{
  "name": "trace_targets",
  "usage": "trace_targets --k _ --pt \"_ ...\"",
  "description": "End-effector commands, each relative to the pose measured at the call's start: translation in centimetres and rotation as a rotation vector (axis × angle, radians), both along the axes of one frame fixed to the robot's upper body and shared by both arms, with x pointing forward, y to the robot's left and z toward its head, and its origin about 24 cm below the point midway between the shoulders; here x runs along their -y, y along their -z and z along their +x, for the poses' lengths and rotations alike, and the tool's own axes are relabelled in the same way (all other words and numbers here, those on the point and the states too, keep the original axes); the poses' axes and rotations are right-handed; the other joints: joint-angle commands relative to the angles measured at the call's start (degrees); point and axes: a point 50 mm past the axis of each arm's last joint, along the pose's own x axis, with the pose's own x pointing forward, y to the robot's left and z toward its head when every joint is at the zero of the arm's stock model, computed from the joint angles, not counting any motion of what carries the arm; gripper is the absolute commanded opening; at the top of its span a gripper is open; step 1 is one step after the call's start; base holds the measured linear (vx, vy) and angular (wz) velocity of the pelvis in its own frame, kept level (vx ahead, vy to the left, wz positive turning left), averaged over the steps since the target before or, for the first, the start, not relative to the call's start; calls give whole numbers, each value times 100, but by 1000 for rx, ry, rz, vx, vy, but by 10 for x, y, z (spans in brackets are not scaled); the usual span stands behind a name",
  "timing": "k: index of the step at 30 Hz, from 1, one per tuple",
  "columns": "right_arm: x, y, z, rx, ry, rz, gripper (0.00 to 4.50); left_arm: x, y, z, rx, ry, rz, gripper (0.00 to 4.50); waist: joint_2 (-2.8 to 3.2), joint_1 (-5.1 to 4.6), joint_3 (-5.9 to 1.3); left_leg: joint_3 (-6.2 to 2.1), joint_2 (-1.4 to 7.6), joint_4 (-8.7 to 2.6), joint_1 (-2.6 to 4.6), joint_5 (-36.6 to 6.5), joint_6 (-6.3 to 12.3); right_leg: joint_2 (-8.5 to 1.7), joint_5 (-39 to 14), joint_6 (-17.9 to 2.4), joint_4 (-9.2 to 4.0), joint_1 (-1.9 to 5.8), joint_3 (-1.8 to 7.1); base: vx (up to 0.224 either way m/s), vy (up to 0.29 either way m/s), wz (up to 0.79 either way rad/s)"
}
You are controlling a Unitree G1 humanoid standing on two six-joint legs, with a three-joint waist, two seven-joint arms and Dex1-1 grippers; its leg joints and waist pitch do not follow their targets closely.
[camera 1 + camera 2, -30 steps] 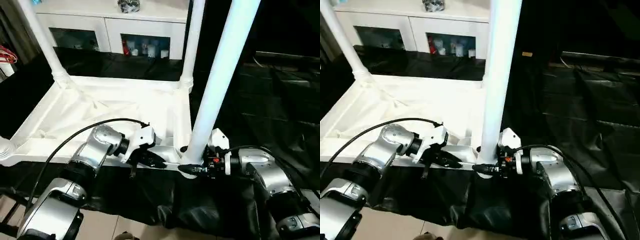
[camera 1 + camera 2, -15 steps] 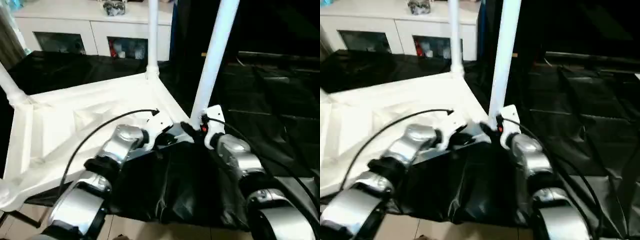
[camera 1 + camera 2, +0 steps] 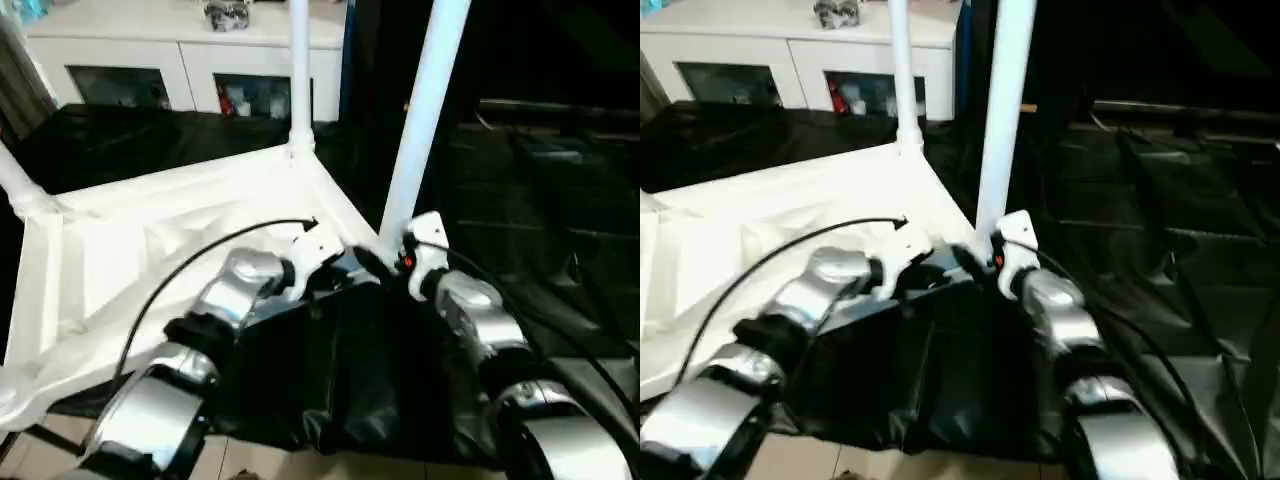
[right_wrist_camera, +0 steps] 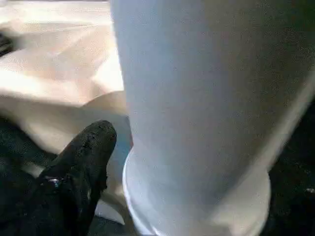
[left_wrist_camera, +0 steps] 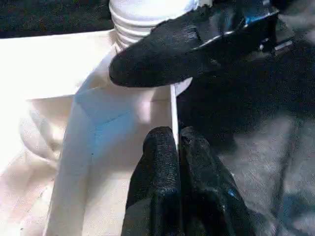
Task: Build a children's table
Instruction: Rotate leg to tighten
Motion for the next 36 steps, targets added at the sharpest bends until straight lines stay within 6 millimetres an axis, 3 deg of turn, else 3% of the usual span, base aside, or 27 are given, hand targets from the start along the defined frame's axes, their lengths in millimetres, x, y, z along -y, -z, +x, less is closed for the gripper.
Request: trace_targets --k 1,5,10,17,18,23,28,30,33,34,36 --pt "-19 7 -14 -34 -203 7 397 14 -7 -9 17 148 -50 0 -25 41 -357 -135 329 -346 5 -1154 490 -518 -1306 -1198 -376 265 360 0 0 0" --pt "-11 7 -29 -35 -389 -9 397 5 -7 -12 -4 205 -42 0 -18 83 -344 -130 335 -345 15 -1169 521 -517 -1352 -1217 -377 254 353 0 0 0" --pt "-5 6 -42 -67 -543 -22 397 -3 -9 -16 -40 268 -42 0 -8 145 -319 -141 355 -378 50 -1422 442 -525 -1820 -1085 -439 229 366 0 0 0" --pt "0 3 -54 -106 -663 -23 340 -17 -9 -21 -90 346 -9 0 -3 163 -324 -155 359 -396 51 -1427 348 -519 -1819 -1089 -425 230 369 0 0 0" --pt "0 2 -57 -127 -692 -10 335 -20 -10 -21 -103 354 -3 0 -55 162 -329 -149 358 -395 51 -1400 355 -521 -1784 -1098 -422 233 369 0 0 0" --pt "-2 3 -60 -150 -717 6 295 -22 -10 -22 -117 355 -1 0 -33 200 -336 -146 361 -378 41 -1238 380 -544 -1728 -1116 -401 231 376 0 0 0" --pt "-5 6 -56 -152 -653 26 278 -15 -8 -20 -96 295 -21 0 -45 209 -326 -148 347 -380 37 -1264 334 -544 -1878 -1048 -422 233 368 0 0 0" --pt "-9 11 -45 -153 -492 25 277 -4 -8 -12 -51 197 -42 0 -36 197 -310 -148 349 -387 47 -1303 291 -544 -2012 -1020 -441 209 371 0 0 0" --pt "-12 15 -35 -148 -350 11 277 5 -8 -8 -27 131 -48 0 -46 154 -289 -174 321 -396 96 -1553 147 -567 -2624 -852 -521 193 352 0 0 0" --pt "-12 15 -35 -148 -350 11 277 5 -8 -8 -27 131 -48 0 -51 119 -281 -182 316 -404 83 -1603 127 -570 -2771 -801 -536 196 350 0 0 0" --pt "-16 22 -22 -163 -149 -8 276 17 -10 -2 2 50 -55 0 -34 63 -281 -220 315 -422 67 -1644 40 -572 -2870 -741 -541 201 328 0 0 0"
